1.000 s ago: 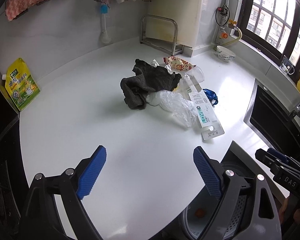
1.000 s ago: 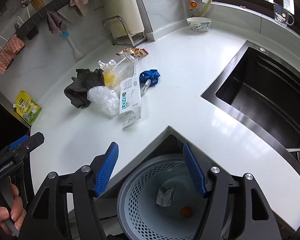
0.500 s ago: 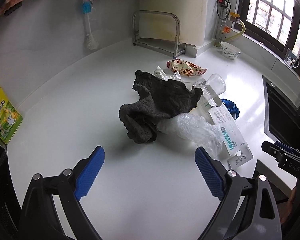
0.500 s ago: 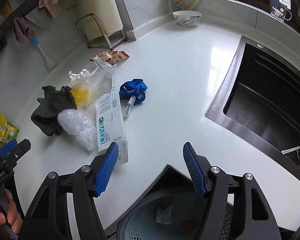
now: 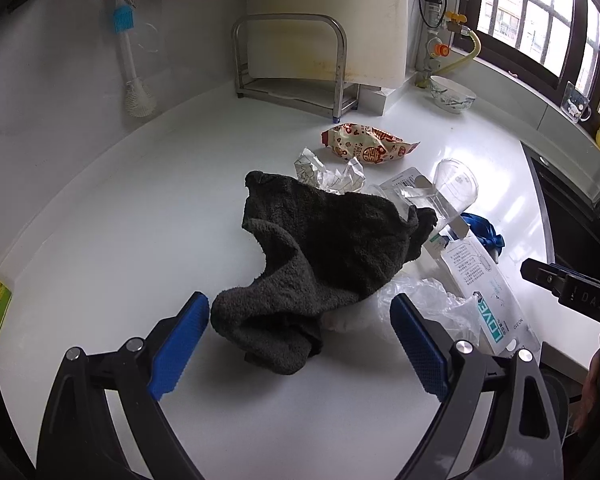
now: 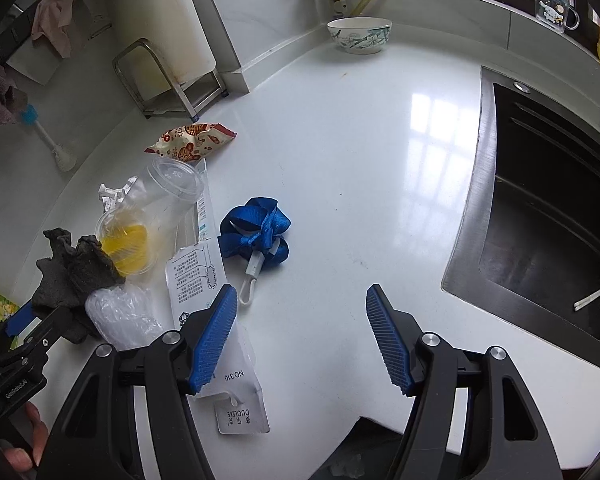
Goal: Collect trash
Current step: 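Move both tools back toward the dark cloth and blue ribbon, then grasp the blue ribbon with the right tool while the left tool grasps the dark grey cloth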
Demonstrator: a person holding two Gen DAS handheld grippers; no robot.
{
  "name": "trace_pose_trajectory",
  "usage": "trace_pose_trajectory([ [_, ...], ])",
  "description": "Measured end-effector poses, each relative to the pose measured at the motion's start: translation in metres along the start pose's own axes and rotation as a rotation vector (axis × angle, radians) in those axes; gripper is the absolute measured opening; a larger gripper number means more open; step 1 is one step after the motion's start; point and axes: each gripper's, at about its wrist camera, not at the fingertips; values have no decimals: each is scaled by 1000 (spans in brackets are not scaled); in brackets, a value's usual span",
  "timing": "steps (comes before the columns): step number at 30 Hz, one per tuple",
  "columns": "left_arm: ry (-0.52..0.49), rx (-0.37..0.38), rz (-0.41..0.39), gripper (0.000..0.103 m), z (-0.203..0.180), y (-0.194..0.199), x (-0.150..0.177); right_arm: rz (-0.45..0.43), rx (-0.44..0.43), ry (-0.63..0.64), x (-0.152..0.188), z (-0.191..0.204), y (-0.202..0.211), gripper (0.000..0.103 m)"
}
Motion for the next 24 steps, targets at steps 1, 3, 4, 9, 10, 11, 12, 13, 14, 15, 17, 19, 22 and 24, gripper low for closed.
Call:
trace_pose_trajectory([
  [1,-1,2,-2,90,1,-1,-1,4,5,-2,-2,0,-3,64],
  [3,-1,8,-2,90,2,-4,-3,9,11,-7,-5,1,-8,64],
  [4,0,11,0,90,2,-6,-4,12,10,-10,-6,2,-10,64],
  [9,0,26,8,90,3,-13,-7,18,6,-8,-13,10,-18,64],
  [10,1,27,8,90,3,-14,-7,20,12,-7,-15,11,-20,64],
  [11,2,30,9,90,4,-15,-7,21,17,-7,-17,13,-22,64],
  [12,3,32,9,90,4,-16,-8,21,22,-8,-18,14,-23,64],
  [13,4,33,8,90,5,-17,-8,21,27,-10,-19,15,-24,64],
  [14,5,34,6,90,5,-18,-9,22,32,-10,-20,15,-26,64],
  [15,6,36,5,90,5,-19,-10,25,41,-10,-21,15,-27,64],
  [17,7,41,3,90,6,-20,-9,32,53,-10,-22,16,-30,64],
  [19,9,48,1,90,7,-22,-9,33,56,-13,-23,17,-32,64],
  [22,10,54,-1,90,7,-24,-11,35,61,-8,-24,20,-34,64],
  [24,12,60,-3,90,7,-24,-12,36,60,-1,-25,23,-34,64],
])
Point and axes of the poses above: each gripper's, at about its wrist camera, not at the fingertips, and y roughly against the way its jaws point, z to its left, x to its underside, and after that the axes turned 9 degrees about z, right-handed
